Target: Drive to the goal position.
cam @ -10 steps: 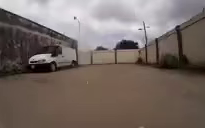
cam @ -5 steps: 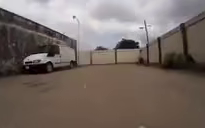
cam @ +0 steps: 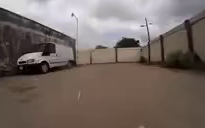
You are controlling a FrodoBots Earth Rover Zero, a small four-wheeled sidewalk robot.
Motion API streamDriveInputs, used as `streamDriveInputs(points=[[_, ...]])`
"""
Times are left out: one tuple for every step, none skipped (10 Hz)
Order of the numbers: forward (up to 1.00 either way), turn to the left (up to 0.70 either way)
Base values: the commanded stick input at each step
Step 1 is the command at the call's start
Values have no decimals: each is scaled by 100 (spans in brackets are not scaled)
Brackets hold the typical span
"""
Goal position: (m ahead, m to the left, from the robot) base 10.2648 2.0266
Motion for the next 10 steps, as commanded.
streamDriveInputs(points=[[100, 0], [100, 0], [100, 0], [100, 0], [100, 0], [100, 0], [100, 0], [100, 0], [100, 0], [100, 0]])
